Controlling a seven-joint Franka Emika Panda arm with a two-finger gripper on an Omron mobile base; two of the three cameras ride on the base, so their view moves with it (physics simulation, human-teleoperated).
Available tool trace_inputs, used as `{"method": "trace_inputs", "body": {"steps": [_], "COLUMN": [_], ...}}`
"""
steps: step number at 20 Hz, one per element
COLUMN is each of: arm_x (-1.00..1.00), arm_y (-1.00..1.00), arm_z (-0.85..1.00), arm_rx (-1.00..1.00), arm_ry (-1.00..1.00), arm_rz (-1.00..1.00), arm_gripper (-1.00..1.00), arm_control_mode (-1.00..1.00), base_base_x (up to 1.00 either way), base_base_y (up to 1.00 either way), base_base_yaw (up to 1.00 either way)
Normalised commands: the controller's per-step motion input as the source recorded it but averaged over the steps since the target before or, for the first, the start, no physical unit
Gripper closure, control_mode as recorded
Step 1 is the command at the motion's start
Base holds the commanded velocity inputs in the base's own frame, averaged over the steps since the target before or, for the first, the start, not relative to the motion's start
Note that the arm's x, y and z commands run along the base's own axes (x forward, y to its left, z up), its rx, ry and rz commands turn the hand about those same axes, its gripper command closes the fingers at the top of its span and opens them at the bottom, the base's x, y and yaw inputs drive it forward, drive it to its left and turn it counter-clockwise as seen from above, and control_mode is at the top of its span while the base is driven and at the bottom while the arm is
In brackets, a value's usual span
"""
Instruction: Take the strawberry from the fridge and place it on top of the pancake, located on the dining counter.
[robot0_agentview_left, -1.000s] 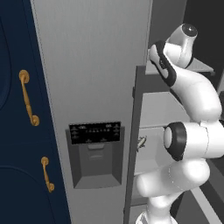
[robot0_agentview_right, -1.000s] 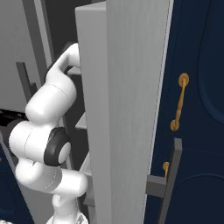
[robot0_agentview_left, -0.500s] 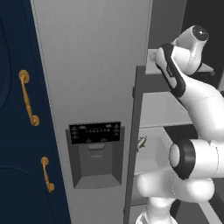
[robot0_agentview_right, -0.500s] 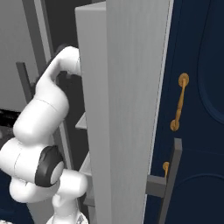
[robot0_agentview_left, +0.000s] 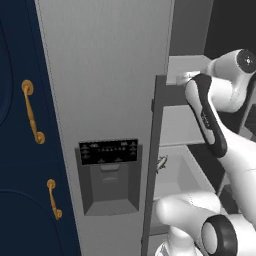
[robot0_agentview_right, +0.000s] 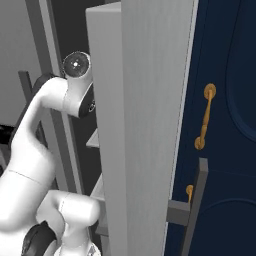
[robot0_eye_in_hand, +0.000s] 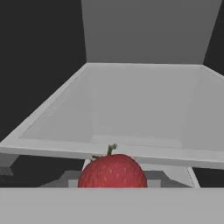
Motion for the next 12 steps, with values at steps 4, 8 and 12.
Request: {"method": "trace_inputs", "body": {"steps": [4,8,12], "arm_x": [-1.0,-1.0,-1.0], "arm_y": [0.14,0.04,0.0], "arm_z": [0.0,0.0,0.0], "arm_rx": [0.0,0.0,0.0], "arm_ry": [0.0,0.0,0.0], "arm_rz": [0.0,0.0,0.0], "arm_gripper": [1.0,1.0,1.0], "arm_control_mode": [-1.0,-1.0,-1.0], "base_base_x": [0.0,0.0,0.0], "base_base_y": [0.0,0.0,0.0], "base_base_yaw": [0.0,0.0,0.0]}}
